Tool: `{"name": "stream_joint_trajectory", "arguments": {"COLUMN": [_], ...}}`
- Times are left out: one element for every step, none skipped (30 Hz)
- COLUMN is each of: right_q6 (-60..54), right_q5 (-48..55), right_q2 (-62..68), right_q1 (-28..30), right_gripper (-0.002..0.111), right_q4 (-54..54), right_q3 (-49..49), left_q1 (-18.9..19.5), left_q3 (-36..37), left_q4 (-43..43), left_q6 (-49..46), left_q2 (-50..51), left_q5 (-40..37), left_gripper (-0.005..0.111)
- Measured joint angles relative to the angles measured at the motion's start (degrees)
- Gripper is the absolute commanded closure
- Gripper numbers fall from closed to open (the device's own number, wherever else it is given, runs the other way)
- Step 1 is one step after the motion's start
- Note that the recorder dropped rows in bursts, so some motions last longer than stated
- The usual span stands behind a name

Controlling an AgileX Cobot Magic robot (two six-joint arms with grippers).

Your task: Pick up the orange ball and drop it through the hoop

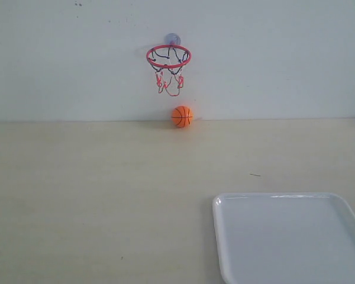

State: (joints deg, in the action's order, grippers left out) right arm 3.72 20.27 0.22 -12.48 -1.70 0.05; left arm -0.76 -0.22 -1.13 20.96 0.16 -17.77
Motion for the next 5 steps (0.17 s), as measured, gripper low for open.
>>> {"name": "stream_joint_trajectory", "arguments": {"right_q6": [0.0,0.0,0.0,0.0,0.0], "right_q5": [0.0,0.0,0.0,0.0,0.0], "right_q2": [0.0,0.0,0.0,0.0,0.0], "right_q1": [0.0,0.0,0.0,0.0,0.0], "right_gripper": [0.108,0.108,0.108,0.108,0.108], "right_q4": [0.0,0.0,0.0,0.0,0.0], "right_q3": [0.0,0.0,0.0,0.0,0.0], "left_q1": [0.0,0.0,0.0,0.0,0.0], "left_q3": [0.0,0.0,0.0,0.0,0.0], "left_q4": [0.0,0.0,0.0,0.0,0.0], "left_q6": [0.0,0.0,0.0,0.0,0.0], "left_q2": [0.0,0.0,0.0,0.0,0.0], "left_q5": [0.0,0.0,0.0,0.0,0.0], "left_gripper": [0.103,0.103,0.103,0.103,0.103]}}
